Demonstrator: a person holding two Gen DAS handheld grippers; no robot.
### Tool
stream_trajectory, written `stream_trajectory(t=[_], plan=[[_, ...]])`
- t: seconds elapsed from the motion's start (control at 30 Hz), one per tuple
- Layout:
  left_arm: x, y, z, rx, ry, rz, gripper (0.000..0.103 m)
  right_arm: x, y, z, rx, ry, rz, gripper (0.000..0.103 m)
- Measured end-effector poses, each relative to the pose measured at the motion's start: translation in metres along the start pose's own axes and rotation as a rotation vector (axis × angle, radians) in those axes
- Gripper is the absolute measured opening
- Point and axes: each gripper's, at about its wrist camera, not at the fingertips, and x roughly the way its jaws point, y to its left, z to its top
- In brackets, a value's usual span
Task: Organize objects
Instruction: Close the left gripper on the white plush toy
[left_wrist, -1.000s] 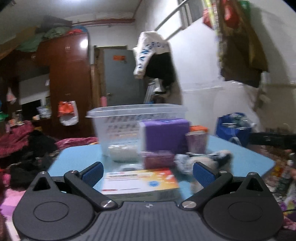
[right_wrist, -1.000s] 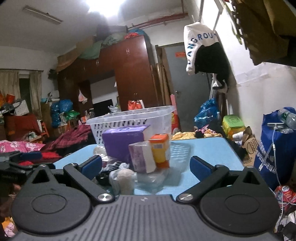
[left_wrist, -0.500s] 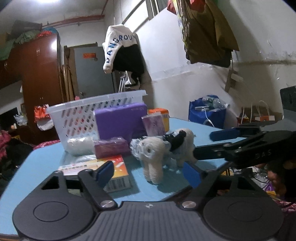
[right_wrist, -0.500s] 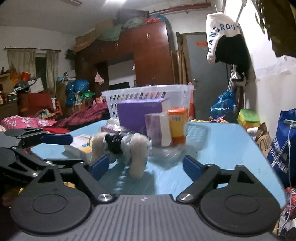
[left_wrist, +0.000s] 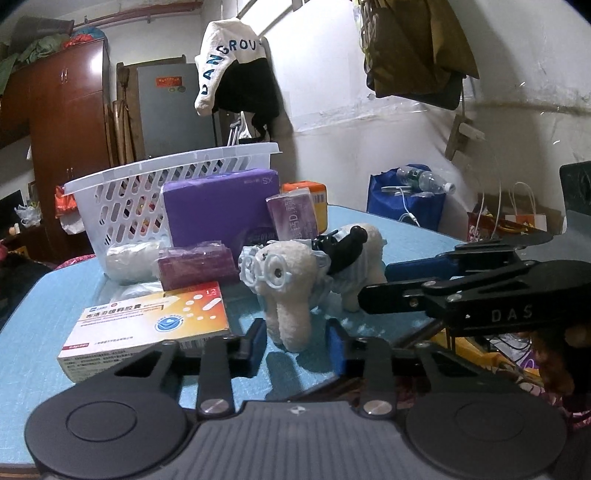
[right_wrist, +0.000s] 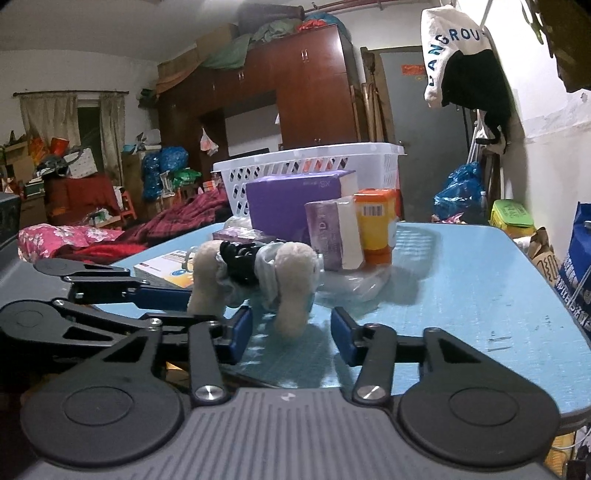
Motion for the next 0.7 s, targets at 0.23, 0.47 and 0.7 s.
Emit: stream_trajectory(t=[0.23, 0.47, 0.7], plan=[[0.003, 0.002, 0.001, -0.012, -0.003, -0.001, 0.023, 0.006, 0.002, 0.002, -0.007, 0.007, 0.004, 0.035], [-0.001, 0.006, 0.000, -0.019, -0.043, -0.012, 0.017, 0.001, 0.003, 0.002, -0.021, -0.013, -0.008, 0.017], [-0.017, 0.007, 0.003, -0.001, -0.124, -0.009, 0.016, -0.009, 0.008, 0.012, -0.062, -0.066, -0.023, 0.016]])
